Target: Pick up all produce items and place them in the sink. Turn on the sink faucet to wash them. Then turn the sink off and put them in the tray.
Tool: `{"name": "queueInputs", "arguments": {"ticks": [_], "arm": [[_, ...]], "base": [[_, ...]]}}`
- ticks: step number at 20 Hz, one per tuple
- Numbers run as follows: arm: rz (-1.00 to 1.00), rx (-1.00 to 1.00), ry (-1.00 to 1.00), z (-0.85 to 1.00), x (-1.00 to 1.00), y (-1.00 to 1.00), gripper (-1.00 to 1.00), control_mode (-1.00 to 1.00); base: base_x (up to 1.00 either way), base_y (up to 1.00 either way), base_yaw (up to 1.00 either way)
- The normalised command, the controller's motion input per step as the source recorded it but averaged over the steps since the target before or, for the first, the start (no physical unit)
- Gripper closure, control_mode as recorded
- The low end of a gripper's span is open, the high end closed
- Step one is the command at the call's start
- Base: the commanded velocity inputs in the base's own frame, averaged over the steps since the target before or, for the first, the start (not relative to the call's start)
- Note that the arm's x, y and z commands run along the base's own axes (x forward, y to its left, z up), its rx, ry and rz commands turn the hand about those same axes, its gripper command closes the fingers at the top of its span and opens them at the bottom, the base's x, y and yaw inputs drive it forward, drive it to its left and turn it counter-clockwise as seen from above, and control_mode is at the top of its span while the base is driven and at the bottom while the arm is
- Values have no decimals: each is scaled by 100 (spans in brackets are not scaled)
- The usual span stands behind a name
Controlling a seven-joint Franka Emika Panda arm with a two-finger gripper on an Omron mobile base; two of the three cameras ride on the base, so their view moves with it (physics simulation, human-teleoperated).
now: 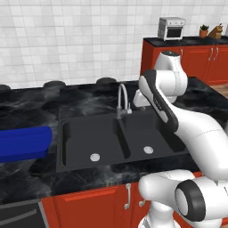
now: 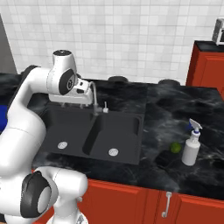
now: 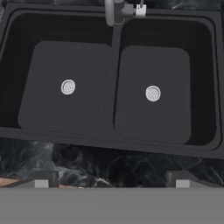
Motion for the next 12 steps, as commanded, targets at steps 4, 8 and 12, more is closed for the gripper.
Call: {"name": "queueInputs", "arguments": {"ticks": [4, 8, 12], "arm": [[0, 0, 0, 0, 0, 0, -100, 100], [0, 0, 0, 0, 0, 0, -100, 100], [0, 0, 0, 0, 0, 0, -100, 100]], "base": [[20, 36, -3], [22, 32, -5], [31, 21, -3]]}}
